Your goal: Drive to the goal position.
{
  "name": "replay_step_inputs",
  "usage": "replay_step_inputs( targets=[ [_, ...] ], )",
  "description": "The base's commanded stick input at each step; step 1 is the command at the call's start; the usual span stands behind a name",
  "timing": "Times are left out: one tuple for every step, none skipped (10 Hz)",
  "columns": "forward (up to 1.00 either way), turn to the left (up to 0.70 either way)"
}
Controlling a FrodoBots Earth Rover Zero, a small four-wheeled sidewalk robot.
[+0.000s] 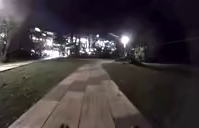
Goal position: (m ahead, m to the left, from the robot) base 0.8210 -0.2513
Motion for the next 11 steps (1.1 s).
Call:
replay_step_inputs(
  targets=[
    [0.3, 0.0],
    [0.3, 0.0],
    [0.3, 0.0],
    [0.3, 0.0],
    [0.3, 0.0],
    [0.3, 0.0],
    [0.3, 0.0],
    [0.3, 0.0],
    [0.3, 0.0],
    [0.3, 0.0],
    [0.3, 0.0]
  ],
)
